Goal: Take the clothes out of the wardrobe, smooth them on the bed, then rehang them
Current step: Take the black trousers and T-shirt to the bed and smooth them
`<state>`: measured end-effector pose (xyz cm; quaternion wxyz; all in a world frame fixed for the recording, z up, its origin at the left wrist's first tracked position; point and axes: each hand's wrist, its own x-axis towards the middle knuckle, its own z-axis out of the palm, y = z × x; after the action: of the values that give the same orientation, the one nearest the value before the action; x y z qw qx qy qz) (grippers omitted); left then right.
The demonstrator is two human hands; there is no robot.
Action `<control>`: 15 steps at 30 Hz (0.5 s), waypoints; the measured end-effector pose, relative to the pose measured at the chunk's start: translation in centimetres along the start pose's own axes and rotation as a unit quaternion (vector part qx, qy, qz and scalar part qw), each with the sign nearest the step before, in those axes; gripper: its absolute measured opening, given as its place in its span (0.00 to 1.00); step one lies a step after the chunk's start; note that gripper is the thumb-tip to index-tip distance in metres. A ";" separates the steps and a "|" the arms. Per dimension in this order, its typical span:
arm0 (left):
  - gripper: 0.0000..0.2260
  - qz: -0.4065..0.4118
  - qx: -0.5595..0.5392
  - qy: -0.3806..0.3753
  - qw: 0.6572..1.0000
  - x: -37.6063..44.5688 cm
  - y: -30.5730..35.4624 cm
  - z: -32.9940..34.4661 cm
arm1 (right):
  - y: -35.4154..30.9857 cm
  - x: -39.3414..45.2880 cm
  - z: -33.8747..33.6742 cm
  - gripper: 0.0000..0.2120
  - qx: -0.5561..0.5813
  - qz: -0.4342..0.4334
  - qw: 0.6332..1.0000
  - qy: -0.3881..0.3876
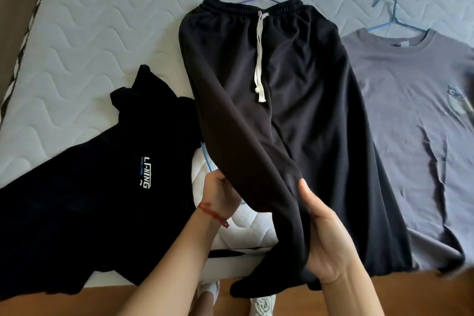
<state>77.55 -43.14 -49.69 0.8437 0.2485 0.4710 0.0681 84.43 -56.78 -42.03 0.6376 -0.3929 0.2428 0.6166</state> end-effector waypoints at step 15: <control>0.23 0.008 -0.061 -0.203 0.977 -10.6 0.4 -7.8 | -1.2 0.9 -3.7 0.34 -0.045 -0.001 0.998 0.034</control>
<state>65.33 -43.67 -44.85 0.9348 0.2086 0.2828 0.0519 86.40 -59.10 -44.64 0.6114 -0.4423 0.2354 0.6125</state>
